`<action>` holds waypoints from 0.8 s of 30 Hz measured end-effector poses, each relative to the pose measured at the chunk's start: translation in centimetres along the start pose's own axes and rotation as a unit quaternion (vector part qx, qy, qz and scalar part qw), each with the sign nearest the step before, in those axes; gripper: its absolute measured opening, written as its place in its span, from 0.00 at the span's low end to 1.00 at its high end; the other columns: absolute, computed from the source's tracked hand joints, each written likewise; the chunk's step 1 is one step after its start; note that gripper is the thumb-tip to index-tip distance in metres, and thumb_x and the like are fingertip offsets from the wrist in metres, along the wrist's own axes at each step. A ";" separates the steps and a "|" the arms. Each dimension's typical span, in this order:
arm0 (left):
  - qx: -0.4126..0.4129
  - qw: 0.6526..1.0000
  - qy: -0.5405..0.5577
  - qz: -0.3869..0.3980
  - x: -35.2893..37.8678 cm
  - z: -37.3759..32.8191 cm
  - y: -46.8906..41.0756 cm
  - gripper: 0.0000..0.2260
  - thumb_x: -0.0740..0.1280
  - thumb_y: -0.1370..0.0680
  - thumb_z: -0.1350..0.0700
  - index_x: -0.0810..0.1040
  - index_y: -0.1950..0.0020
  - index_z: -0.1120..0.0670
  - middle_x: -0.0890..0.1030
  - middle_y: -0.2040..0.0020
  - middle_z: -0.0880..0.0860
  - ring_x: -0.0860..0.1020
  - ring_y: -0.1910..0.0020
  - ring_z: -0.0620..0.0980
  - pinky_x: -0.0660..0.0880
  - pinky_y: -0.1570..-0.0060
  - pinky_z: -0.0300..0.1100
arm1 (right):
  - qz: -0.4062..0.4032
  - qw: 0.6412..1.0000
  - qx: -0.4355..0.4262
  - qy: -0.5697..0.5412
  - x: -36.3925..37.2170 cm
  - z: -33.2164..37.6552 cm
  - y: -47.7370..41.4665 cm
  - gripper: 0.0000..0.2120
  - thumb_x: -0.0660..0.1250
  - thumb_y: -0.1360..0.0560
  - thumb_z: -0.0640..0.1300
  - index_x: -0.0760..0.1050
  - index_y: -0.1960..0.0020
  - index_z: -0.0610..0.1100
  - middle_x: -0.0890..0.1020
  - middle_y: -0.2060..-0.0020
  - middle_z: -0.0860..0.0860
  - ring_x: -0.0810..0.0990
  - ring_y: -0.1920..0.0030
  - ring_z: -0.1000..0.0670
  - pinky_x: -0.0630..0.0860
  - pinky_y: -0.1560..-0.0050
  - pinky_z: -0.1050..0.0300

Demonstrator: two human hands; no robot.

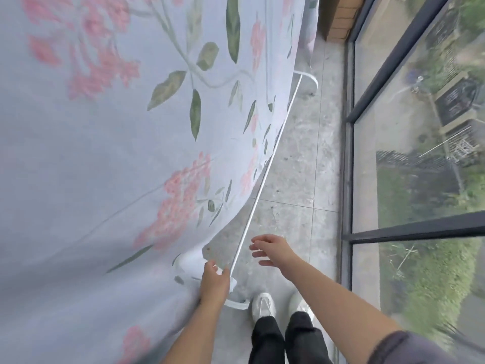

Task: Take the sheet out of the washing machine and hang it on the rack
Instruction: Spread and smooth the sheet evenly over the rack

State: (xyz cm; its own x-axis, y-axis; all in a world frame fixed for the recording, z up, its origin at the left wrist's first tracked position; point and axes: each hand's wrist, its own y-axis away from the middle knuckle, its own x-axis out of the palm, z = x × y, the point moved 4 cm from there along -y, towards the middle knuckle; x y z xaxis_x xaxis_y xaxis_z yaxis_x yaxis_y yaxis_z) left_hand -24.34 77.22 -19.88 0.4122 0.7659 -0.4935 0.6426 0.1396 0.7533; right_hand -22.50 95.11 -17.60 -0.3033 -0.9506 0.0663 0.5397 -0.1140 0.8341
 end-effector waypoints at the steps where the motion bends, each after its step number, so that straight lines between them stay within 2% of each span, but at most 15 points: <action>1: -0.016 1.000 0.010 0.004 0.6 0.1 -1.3 0.20 0.62 0.23 0.59 0.65 0.31 0.57 0.72 0.34 0.56 0.71 0.37 0.56 0.65 0.43 0.42 | 0.002 1.000 0.004 -0.004 -0.5 0.1 -1.6 0.10 0.62 0.23 0.39 0.76 0.43 0.41 0.82 0.56 0.49 0.79 0.59 0.52 0.75 0.60 0.60; 3: -0.069 0.996 0.050 0.004 1.5 0.1 -4.5 0.16 0.64 0.26 0.58 0.70 0.39 0.56 0.75 0.41 0.57 0.74 0.44 0.57 0.70 0.47 0.44 | 0.009 1.000 0.012 -0.022 -1.4 0.4 -5.3 0.10 0.63 0.23 0.40 0.76 0.42 0.41 0.82 0.55 0.48 0.80 0.57 0.51 0.76 0.58 0.58; 5: -0.141 0.975 0.172 0.003 2.5 0.1 -7.9 0.05 0.63 0.26 0.60 0.73 0.52 0.57 0.76 0.48 0.58 0.74 0.51 0.56 0.74 0.56 0.47 | 0.018 0.999 0.024 -0.043 -2.1 0.5 -9.8 0.11 0.64 0.23 0.41 0.75 0.41 0.41 0.82 0.53 0.48 0.80 0.54 0.50 0.78 0.53 0.54; 6: -0.167 0.954 0.250 0.008 3.3 0.0 -9.9 0.03 0.61 0.24 0.61 0.73 0.53 0.58 0.75 0.48 0.58 0.73 0.51 0.55 0.75 0.56 0.47 | 0.023 0.998 0.027 -0.056 -2.4 0.5 -12.4 0.11 0.64 0.23 0.41 0.75 0.41 0.42 0.82 0.52 0.48 0.80 0.53 0.50 0.78 0.51 0.52; 7: -0.180 0.927 0.329 0.014 4.0 0.0 -11.5 0.05 0.59 0.22 0.61 0.74 0.50 0.59 0.75 0.46 0.58 0.73 0.47 0.55 0.74 0.51 0.50 | 0.029 0.996 0.031 -0.079 -2.5 0.6 -14.6 0.11 0.65 0.23 0.41 0.74 0.41 0.42 0.82 0.52 0.47 0.80 0.52 0.49 0.77 0.50 0.51; 9: -0.190 0.877 0.441 0.029 5.4 -0.4 -14.9 0.13 0.56 0.19 0.58 0.70 0.37 0.61 0.72 0.40 0.57 0.70 0.37 0.56 0.69 0.39 0.52 | 0.036 0.990 0.046 -0.129 -2.1 0.2 -19.4 0.09 0.66 0.24 0.40 0.74 0.44 0.43 0.81 0.51 0.47 0.79 0.50 0.48 0.77 0.49 0.51; 10: -0.190 0.856 0.480 0.028 6.1 -0.4 -16.9 0.16 0.56 0.18 0.57 0.68 0.33 0.62 0.71 0.38 0.57 0.69 0.34 0.56 0.67 0.37 0.52 | 0.036 0.987 0.050 -0.146 -1.8 -0.1 -21.8 0.09 0.66 0.24 0.40 0.74 0.44 0.44 0.80 0.50 0.47 0.78 0.49 0.48 0.77 0.48 0.50; 12: -0.189 0.821 0.539 0.009 7.8 0.1 -21.0 0.16 0.57 0.18 0.56 0.67 0.32 0.60 0.71 0.38 0.57 0.68 0.33 0.55 0.67 0.38 0.51 | 0.045 0.984 0.059 -0.165 -0.6 -1.2 -26.9 0.13 0.67 0.25 0.39 0.73 0.40 0.43 0.79 0.47 0.46 0.77 0.45 0.49 0.76 0.45 0.48; 17: -0.165 0.728 0.664 -0.040 9.9 3.3 -27.8 0.08 0.58 0.20 0.56 0.73 0.46 0.57 0.74 0.43 0.56 0.75 0.42 0.55 0.71 0.43 0.54 | 0.070 0.983 0.073 -0.155 2.8 -2.0 -34.6 0.21 0.64 0.23 0.40 0.66 0.31 0.45 0.74 0.38 0.47 0.71 0.39 0.51 0.71 0.37 0.46; 21: -0.074 0.686 0.721 -0.065 9.9 4.7 -31.4 0.11 0.56 0.23 0.61 0.77 0.47 0.54 0.79 0.47 0.51 0.74 0.38 0.53 0.70 0.39 0.56 | 0.129 0.977 0.057 -0.161 5.6 -2.1 -39.5 0.28 0.63 0.23 0.44 0.58 0.26 0.49 0.70 0.32 0.50 0.67 0.31 0.50 0.65 0.34 0.44; 24: -0.025 0.666 0.745 -0.032 9.7 5.6 -33.8 0.10 0.58 0.23 0.59 0.76 0.45 0.52 0.81 0.49 0.49 0.76 0.41 0.50 0.73 0.44 0.52 | 0.198 0.965 0.033 -0.168 7.8 -2.1 -42.0 0.24 0.64 0.27 0.45 0.67 0.31 0.51 0.76 0.37 0.53 0.73 0.38 0.53 0.67 0.38 0.47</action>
State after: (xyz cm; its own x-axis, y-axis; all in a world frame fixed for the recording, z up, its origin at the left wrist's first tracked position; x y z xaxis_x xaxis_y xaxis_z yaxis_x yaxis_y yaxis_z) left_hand -38.49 76.39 -52.56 -0.7374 0.5250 0.4250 0.5900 0.1944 0.7836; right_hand -45.92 91.84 -53.21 -0.3273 -0.7671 0.5517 0.6171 0.2687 0.7396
